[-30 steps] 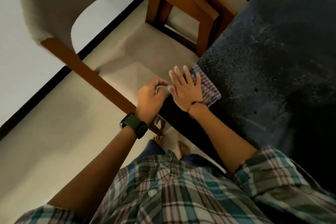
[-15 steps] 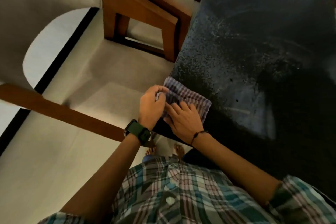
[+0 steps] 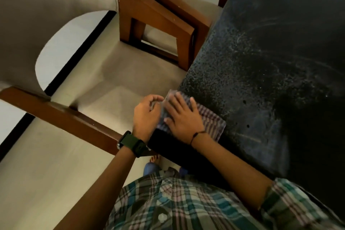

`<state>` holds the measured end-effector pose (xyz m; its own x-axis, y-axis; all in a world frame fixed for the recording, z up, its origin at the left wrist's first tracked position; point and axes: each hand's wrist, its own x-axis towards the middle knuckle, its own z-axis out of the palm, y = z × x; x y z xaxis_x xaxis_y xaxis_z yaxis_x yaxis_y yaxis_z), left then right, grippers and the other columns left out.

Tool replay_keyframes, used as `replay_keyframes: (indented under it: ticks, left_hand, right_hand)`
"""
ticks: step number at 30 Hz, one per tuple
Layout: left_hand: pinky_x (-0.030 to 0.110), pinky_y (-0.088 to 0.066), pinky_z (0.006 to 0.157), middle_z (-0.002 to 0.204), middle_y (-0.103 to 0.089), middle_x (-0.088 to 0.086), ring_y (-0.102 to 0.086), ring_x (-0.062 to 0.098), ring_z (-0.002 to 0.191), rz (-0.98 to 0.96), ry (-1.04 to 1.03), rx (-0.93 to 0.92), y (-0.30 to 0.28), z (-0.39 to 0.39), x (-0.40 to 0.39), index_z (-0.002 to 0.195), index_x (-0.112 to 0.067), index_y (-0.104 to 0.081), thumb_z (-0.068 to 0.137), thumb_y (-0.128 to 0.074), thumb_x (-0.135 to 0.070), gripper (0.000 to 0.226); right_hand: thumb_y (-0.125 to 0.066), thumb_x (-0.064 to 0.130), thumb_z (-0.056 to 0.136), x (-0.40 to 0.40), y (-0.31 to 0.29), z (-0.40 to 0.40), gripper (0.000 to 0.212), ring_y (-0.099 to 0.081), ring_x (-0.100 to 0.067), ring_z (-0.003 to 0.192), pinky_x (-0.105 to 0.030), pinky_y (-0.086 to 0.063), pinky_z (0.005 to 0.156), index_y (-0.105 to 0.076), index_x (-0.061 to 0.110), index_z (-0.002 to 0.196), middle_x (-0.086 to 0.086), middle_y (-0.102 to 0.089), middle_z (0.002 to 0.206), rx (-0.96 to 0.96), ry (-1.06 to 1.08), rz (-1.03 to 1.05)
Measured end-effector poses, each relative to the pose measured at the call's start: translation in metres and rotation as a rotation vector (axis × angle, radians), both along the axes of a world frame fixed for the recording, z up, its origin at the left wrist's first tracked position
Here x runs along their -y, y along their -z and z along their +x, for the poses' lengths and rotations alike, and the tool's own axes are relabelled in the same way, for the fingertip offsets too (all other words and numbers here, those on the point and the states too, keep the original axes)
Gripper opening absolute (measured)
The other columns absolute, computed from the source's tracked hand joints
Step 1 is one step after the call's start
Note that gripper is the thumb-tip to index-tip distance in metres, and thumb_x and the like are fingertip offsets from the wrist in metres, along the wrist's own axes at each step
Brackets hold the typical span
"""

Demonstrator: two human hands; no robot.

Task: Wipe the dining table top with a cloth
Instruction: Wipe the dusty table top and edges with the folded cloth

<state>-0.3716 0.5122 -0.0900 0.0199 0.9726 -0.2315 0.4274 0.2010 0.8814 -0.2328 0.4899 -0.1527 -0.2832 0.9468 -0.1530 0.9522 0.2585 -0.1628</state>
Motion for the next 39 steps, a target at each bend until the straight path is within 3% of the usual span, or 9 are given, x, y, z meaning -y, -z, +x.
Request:
replay_keyframes:
  ticks: [4, 8, 13, 16, 19, 25, 30, 34, 39]
  left_hand:
    - [0.010, -0.032, 0.048, 0.072, -0.053, -0.005, -0.044, 0.002, 0.048, -0.030, -0.020, -0.054, 0.001, 0.012, -0.001, 0.098, -0.015, -0.061, 0.088, -0.043, -0.005, 0.023]
    - [0.012, -0.036, 0.059, 0.089, -0.055, -0.005, -0.043, 0.001, 0.063, -0.080, 0.061, -0.056, -0.005, 0.030, 0.003, 0.100, -0.016, -0.061, 0.089, -0.043, -0.007, 0.023]
    - [0.017, -0.044, 0.070, 0.094, -0.062, 0.005, -0.057, 0.010, 0.072, 0.001, 0.089, -0.025, -0.005, 0.044, -0.003, 0.097, -0.011, -0.062, 0.088, -0.045, -0.004, 0.020]
    - [0.020, -0.045, 0.075, 0.105, -0.062, 0.006, -0.057, 0.014, 0.090, -0.019, 0.098, -0.012, -0.002, 0.053, -0.012, 0.099, -0.014, -0.060, 0.089, -0.045, -0.006, 0.019]
    - [0.015, -0.043, 0.073, 0.105, -0.060, 0.003, -0.054, 0.011, 0.088, -0.016, 0.127, -0.015, -0.002, 0.060, -0.020, 0.099, -0.016, -0.059, 0.089, -0.045, -0.006, 0.020]
    - [0.013, -0.041, 0.078, 0.100, -0.061, 0.001, -0.055, 0.012, 0.091, 0.032, 0.134, -0.004, -0.003, 0.067, -0.023, 0.095, -0.011, -0.062, 0.085, -0.047, 0.001, 0.021]
    - [0.025, -0.045, 0.083, 0.099, -0.058, -0.005, -0.054, 0.009, 0.087, -0.029, 0.137, -0.006, -0.010, 0.069, -0.015, 0.096, -0.019, -0.059, 0.089, -0.046, -0.005, 0.021]
    - [0.014, -0.041, 0.081, 0.100, -0.059, -0.003, -0.054, 0.009, 0.093, 0.020, 0.133, -0.011, -0.011, 0.070, -0.016, 0.097, -0.013, -0.061, 0.087, -0.046, -0.002, 0.021]
    - [0.026, -0.044, 0.078, 0.099, -0.058, -0.002, -0.054, 0.010, 0.085, -0.003, 0.174, -0.009, -0.014, 0.084, -0.029, 0.096, -0.021, -0.057, 0.089, -0.045, -0.006, 0.021]
  right_hand:
    - [-0.023, 0.045, 0.099, -0.081, 0.003, 0.053, 0.056, 0.004, -0.018, 0.145, -0.052, 0.005, 0.113, -0.010, 0.026, 0.150, 0.002, -0.003, 0.159, 0.068, 0.152, 0.009]
    - [-0.024, 0.049, 0.098, -0.116, 0.005, 0.075, 0.061, 0.001, -0.020, 0.145, -0.053, 0.000, 0.114, -0.006, 0.023, 0.150, 0.000, -0.003, 0.159, 0.092, 0.238, -0.005]
    - [-0.016, 0.053, 0.092, -0.036, -0.003, 0.042, 0.066, 0.005, -0.023, 0.145, -0.051, 0.003, 0.114, -0.007, 0.023, 0.150, -0.002, -0.004, 0.159, 0.103, 0.023, -0.114]
    - [-0.024, 0.056, 0.089, 0.037, 0.001, 0.027, 0.065, -0.011, -0.023, 0.143, -0.053, -0.005, 0.112, -0.031, 0.021, 0.144, -0.003, -0.030, 0.152, 0.046, -0.157, -0.076]
    - [-0.027, 0.057, 0.091, 0.049, 0.006, 0.041, 0.063, -0.023, -0.024, 0.141, -0.053, -0.014, 0.109, -0.030, 0.022, 0.143, -0.001, -0.037, 0.149, 0.036, -0.267, -0.068]
    - [-0.008, 0.057, 0.089, -0.062, 0.002, 0.101, 0.067, 0.005, -0.015, 0.145, -0.048, 0.006, 0.114, -0.005, 0.027, 0.150, 0.003, -0.004, 0.158, 0.097, 0.147, -0.039]
    - [-0.027, 0.049, 0.097, -0.140, 0.000, 0.147, 0.063, 0.000, -0.020, 0.145, -0.052, 0.000, 0.115, -0.007, 0.023, 0.150, 0.001, -0.004, 0.159, 0.078, 0.350, -0.043]
    - [-0.016, 0.056, 0.091, -0.092, -0.005, 0.113, 0.068, 0.000, -0.022, 0.145, -0.049, 0.001, 0.114, -0.009, 0.023, 0.150, -0.001, -0.006, 0.159, 0.115, 0.263, -0.058]
    - [-0.030, 0.060, 0.089, 0.047, 0.000, 0.060, 0.069, -0.011, -0.022, 0.144, -0.050, -0.006, 0.113, -0.020, 0.025, 0.148, 0.001, -0.021, 0.155, 0.004, -0.121, -0.088]
